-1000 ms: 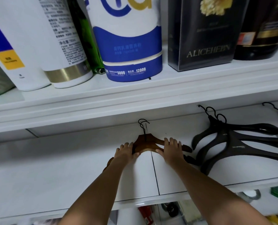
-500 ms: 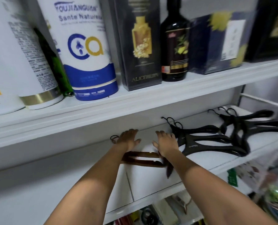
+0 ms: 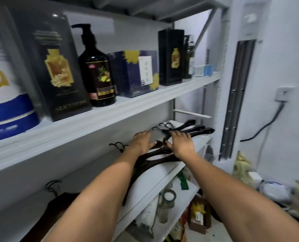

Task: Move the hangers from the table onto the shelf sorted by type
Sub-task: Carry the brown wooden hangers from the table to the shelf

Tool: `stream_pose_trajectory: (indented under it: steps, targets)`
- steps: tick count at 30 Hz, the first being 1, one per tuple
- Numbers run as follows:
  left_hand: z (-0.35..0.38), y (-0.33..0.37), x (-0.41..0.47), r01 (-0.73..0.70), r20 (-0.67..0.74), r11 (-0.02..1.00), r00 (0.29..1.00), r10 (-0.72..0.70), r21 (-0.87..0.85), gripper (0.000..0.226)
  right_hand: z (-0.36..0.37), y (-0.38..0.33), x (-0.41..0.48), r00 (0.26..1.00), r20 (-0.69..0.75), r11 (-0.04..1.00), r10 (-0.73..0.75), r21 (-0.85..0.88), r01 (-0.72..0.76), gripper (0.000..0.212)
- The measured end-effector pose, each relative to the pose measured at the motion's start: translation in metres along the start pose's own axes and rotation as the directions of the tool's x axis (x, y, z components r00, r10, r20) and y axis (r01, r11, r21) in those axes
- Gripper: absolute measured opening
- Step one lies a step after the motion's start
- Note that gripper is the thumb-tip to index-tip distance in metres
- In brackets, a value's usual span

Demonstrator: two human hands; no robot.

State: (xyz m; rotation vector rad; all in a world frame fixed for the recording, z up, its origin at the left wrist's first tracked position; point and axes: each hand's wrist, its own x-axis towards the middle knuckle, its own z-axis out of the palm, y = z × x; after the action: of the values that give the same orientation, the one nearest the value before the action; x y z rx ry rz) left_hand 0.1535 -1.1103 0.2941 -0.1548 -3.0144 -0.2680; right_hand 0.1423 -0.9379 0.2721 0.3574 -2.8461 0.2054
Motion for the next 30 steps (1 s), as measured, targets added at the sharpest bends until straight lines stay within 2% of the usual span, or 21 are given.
stream_pose_trajectory:
  steps: [9,14,18,22,30]
  targets:
    - [0.011,0.118,0.052,-0.238,-0.033,0.965,0.971,0.236,-0.108,0.060,-0.057,0.124,-0.040,0.951,-0.078,0.944,0.298,-0.125,-0.306,0.054]
    - [0.015,0.176,0.066,-0.382,-0.022,0.922,0.924,0.382,-0.060,0.061,-0.076,0.170,-0.075,0.901,-0.119,0.884,0.416,-0.178,-0.432,0.053]
    - [0.020,0.238,0.066,-0.537,-0.037,0.841,0.844,0.536,-0.070,0.061,-0.092,0.207,-0.115,0.838,-0.160,0.811,0.522,-0.210,-0.546,0.053]
    - [0.024,0.286,0.062,-0.625,-0.025,0.777,0.780,0.625,-0.078,0.062,-0.104,0.235,-0.152,0.781,-0.171,0.743,0.601,-0.241,-0.624,0.055]
    - [0.047,0.391,0.045,-0.784,0.026,0.607,0.609,0.792,-0.130,0.062,-0.125,0.291,-0.233,0.590,-0.257,0.541,0.766,-0.237,-0.807,0.054]
